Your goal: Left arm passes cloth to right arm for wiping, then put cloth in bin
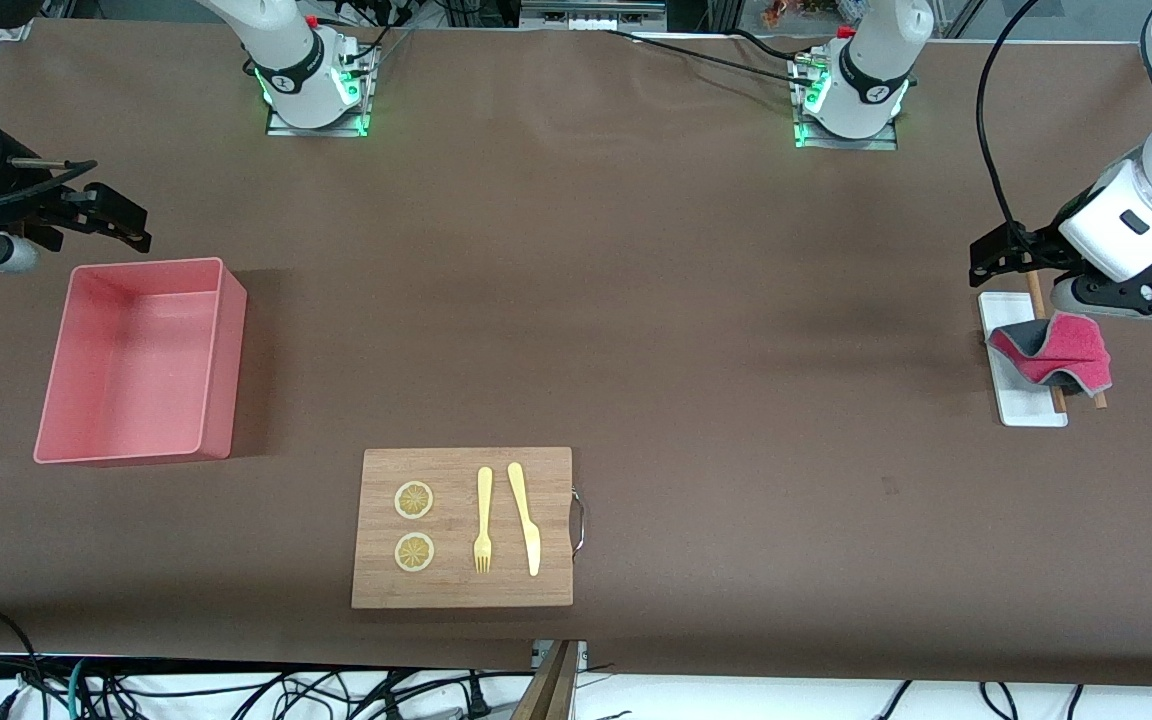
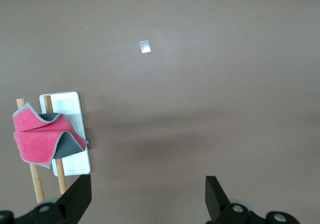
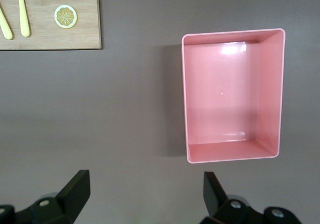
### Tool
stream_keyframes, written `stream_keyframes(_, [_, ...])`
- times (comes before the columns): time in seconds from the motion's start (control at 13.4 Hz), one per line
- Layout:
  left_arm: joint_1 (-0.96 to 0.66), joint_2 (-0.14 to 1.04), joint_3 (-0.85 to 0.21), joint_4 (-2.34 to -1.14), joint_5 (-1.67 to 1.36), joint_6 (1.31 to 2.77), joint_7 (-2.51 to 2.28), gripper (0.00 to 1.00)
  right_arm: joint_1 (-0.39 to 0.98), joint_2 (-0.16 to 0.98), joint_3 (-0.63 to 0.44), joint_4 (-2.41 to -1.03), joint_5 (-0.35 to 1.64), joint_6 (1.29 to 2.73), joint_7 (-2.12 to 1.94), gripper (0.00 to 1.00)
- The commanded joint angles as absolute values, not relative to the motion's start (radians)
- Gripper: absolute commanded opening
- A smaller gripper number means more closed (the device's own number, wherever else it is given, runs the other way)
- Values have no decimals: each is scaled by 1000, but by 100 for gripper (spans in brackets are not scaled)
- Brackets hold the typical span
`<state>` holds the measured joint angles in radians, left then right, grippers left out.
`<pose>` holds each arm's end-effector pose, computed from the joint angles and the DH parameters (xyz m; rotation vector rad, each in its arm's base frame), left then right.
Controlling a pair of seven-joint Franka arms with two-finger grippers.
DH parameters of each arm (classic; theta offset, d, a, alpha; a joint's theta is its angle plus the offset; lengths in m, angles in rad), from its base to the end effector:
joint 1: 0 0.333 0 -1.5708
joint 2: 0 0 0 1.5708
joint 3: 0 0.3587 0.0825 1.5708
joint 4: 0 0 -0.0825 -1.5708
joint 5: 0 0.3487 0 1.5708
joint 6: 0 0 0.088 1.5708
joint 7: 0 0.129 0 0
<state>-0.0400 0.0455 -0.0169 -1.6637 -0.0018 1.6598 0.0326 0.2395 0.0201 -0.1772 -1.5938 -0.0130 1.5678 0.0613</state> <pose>0.5361 -0.0305 0.5880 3.1356 -0.1401 -0.0776 0.5225 0.0320 0.6246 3.1215 0.0019 -0.0697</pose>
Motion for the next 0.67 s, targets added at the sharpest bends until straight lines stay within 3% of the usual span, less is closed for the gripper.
stream_keyframes(0.0, [-51,58,-8,-1631,-17,1635,31,100,238,31,-176,-1569,-14,1565,63,100])
stream_keyframes(0.6, [-52,60,-8,-1631,-14,1634,29,100,232,32,-176,-1569,-14,1580,63,100])
